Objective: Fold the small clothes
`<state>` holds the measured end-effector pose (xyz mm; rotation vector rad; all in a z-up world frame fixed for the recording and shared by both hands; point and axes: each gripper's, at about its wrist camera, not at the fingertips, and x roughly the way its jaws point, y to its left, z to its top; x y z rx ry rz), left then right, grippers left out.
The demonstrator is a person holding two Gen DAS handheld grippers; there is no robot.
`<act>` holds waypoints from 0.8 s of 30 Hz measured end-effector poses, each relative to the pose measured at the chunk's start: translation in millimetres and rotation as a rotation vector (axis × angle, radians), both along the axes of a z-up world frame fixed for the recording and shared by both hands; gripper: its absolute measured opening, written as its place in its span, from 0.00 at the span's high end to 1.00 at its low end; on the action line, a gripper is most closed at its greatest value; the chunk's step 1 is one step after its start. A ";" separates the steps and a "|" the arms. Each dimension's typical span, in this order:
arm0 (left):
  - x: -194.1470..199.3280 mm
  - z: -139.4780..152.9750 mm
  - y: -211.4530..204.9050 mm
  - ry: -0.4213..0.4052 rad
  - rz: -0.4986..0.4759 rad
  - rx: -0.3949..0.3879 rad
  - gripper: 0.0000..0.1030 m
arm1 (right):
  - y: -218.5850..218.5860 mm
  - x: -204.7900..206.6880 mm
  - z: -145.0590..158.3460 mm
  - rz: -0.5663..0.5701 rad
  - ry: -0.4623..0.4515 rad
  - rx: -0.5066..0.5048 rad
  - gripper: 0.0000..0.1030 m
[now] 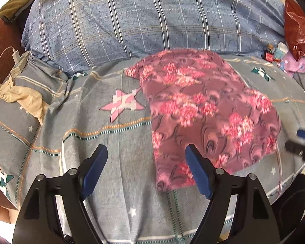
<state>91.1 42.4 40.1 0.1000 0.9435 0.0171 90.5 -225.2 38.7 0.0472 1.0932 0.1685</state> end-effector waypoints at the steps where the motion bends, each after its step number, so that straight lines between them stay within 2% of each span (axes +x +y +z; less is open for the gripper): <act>1: -3.6 -2.1 1.5 0.008 -0.010 -0.005 0.23 | 2.0 -2.7 5.5 0.020 -0.028 -0.005 0.11; 3: -10.8 -5.7 3.8 0.016 -0.015 0.009 0.23 | 10.0 -5.4 10.6 0.065 -0.056 -0.044 0.00; 8: -29.5 -12.0 8.4 0.036 -0.045 0.034 0.23 | 33.9 -12.9 11.7 0.154 -0.090 -0.175 0.00; 13: -40.8 -15.9 4.6 0.059 -0.074 -0.002 0.23 | 50.2 -14.0 13.1 0.189 -0.085 -0.201 0.00; 17: -48.0 -16.3 -3.3 0.061 -0.090 -0.004 0.23 | 60.6 -22.1 19.8 0.201 -0.118 -0.220 0.00; 24: -59.8 -17.2 -10.6 0.067 -0.109 -0.025 0.23 | 55.4 -36.1 27.3 0.185 -0.143 -0.241 0.00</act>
